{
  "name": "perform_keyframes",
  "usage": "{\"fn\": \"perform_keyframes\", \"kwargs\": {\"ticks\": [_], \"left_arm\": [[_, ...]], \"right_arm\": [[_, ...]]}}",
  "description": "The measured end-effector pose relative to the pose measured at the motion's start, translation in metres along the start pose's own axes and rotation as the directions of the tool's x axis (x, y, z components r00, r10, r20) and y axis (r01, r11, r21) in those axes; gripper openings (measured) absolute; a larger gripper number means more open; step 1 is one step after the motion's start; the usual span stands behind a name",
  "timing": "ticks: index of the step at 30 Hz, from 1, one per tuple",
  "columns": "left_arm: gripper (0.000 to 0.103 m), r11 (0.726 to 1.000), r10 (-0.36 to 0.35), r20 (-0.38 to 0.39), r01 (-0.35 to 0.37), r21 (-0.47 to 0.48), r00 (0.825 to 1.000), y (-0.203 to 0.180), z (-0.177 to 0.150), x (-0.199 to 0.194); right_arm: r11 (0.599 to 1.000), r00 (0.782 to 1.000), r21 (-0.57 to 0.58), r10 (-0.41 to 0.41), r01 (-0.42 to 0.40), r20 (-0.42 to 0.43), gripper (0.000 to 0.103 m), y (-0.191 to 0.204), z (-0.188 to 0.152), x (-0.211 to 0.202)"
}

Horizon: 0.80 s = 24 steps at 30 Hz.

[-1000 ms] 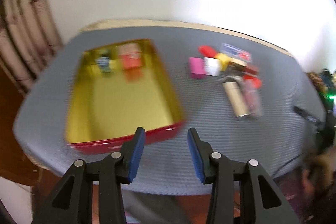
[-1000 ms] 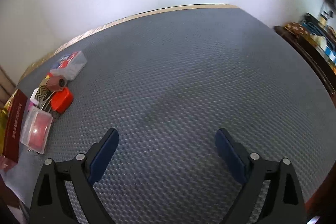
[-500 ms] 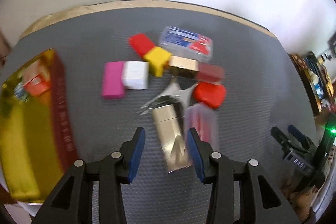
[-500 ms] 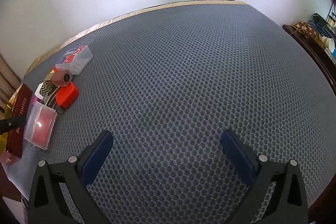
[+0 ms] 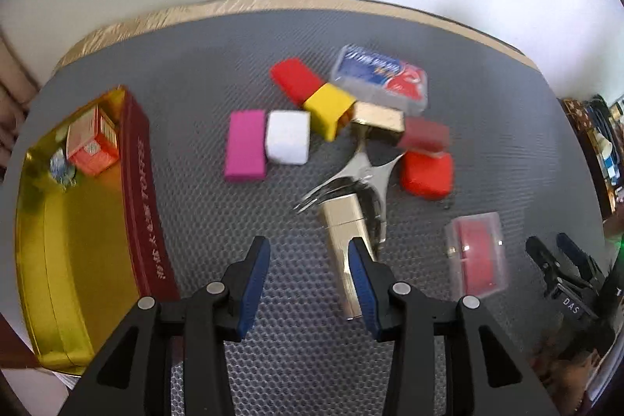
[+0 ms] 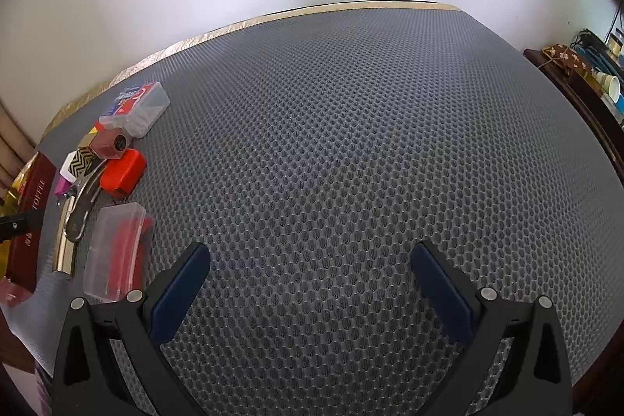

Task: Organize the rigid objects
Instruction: 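Move the left gripper back to the items and grasp the gold lighter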

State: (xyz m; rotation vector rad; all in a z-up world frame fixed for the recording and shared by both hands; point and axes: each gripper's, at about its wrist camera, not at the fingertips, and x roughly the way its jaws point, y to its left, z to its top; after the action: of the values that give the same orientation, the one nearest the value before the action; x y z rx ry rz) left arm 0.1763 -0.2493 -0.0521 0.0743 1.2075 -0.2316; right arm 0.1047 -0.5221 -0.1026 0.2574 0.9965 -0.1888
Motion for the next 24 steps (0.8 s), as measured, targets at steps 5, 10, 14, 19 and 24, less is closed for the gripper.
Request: {"fn": "perform_keyframes", "kwargs": {"ticks": [5, 10, 14, 19, 24], "left_arm": [[0.043, 1.000, -0.004, -0.059, 0.003, -0.022, 0.998, -0.001, 0.003, 0.018], [0.043, 1.000, 0.013, -0.044, -0.013, -0.001, 0.999, -0.011, 0.001, 0.022], [0.043, 1.000, -0.001, -0.055, 0.002, 0.023, 0.998, -0.031, -0.004, 0.022], [0.043, 0.998, 0.029, -0.045, -0.026, 0.052, 0.999, -0.047, -0.004, 0.025], [0.044, 0.997, 0.007, -0.051, -0.003, 0.074, 0.999, -0.042, -0.006, 0.024]], "right_arm": [[1.000, 1.000, -0.011, -0.009, 0.009, -0.003, 0.103, 0.005, 0.001, 0.003], [1.000, 1.000, -0.011, -0.010, 0.010, -0.003, 0.103, 0.007, 0.000, 0.003], [1.000, 1.000, -0.012, -0.011, 0.011, -0.004, 0.103, 0.008, 0.000, 0.002], [1.000, 1.000, -0.018, -0.017, 0.017, -0.007, 0.103, 0.009, 0.000, 0.002], [1.000, 1.000, -0.020, -0.022, 0.022, -0.007, 0.103, 0.012, 0.000, 0.002]]}}
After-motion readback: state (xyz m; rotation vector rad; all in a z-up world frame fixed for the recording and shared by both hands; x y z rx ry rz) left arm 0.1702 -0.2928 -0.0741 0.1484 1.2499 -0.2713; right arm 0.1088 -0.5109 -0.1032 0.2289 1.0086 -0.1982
